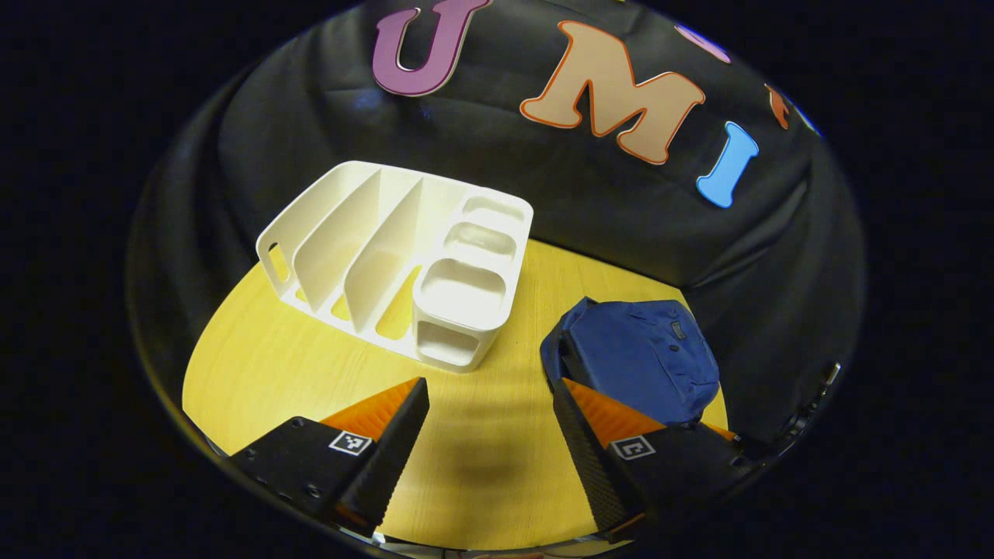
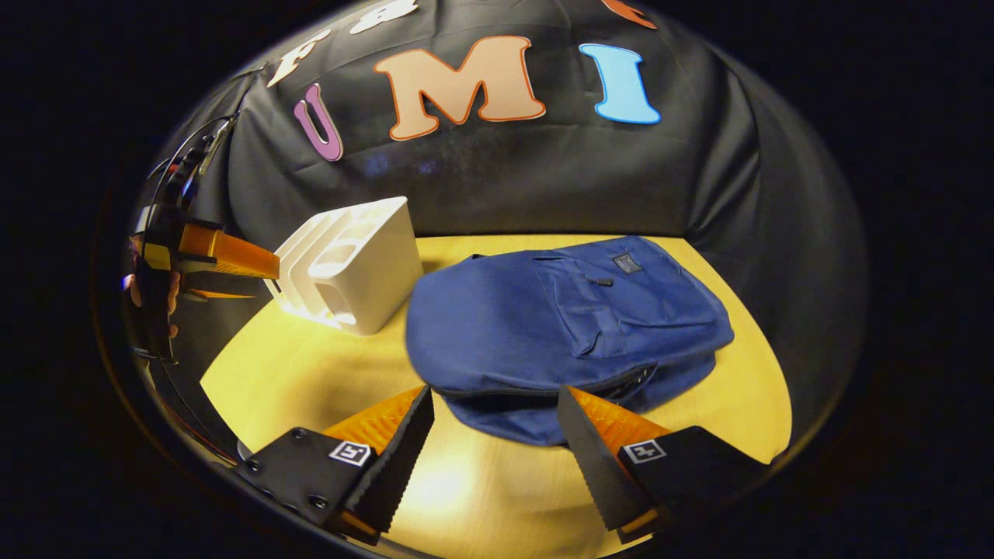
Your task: Open the schoolbag, grab two books from the bookshelf and put them into the schoolbag.
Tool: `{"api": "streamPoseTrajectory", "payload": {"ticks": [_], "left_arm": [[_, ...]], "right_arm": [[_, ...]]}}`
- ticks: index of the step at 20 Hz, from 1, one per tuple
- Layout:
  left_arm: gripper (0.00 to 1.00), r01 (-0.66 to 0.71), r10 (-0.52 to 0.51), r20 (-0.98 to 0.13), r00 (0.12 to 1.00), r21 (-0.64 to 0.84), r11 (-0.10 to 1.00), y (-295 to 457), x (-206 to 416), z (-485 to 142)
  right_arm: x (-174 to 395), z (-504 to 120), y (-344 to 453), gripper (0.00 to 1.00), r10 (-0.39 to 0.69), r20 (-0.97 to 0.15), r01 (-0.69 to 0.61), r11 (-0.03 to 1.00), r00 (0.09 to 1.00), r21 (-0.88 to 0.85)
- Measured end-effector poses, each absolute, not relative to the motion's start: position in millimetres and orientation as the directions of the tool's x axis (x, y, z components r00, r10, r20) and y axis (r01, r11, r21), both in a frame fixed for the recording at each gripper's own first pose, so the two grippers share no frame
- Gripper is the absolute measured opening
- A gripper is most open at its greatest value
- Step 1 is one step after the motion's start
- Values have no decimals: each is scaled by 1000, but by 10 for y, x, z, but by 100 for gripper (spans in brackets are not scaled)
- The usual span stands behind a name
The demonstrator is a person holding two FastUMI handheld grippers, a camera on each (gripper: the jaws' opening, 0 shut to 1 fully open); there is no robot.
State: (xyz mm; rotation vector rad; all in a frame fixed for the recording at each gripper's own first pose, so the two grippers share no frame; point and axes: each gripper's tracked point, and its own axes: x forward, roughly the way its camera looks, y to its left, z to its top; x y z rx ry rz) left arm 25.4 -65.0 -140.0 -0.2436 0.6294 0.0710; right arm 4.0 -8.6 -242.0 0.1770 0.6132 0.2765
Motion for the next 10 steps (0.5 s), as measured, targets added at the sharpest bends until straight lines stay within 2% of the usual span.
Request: {"api": "streamPoseTrajectory", "payload": {"ticks": [5,8,10], "left_arm": [[95,-168,83,-523,848,-117,979,-335,80,-1089],[95,-174,148,-418,896,-25,984,-179,44,-721],[95,-177,173,-308,935,14,984,-112,31,-370]], "right_arm": [[-23,-1959,-55,99,272,-464,-169,953,843,251],[133,-1437,-75,100,253,-353,-173,954,901,244],[233,-1079,-104,100,233,-277,-169,957,932,237]]}}
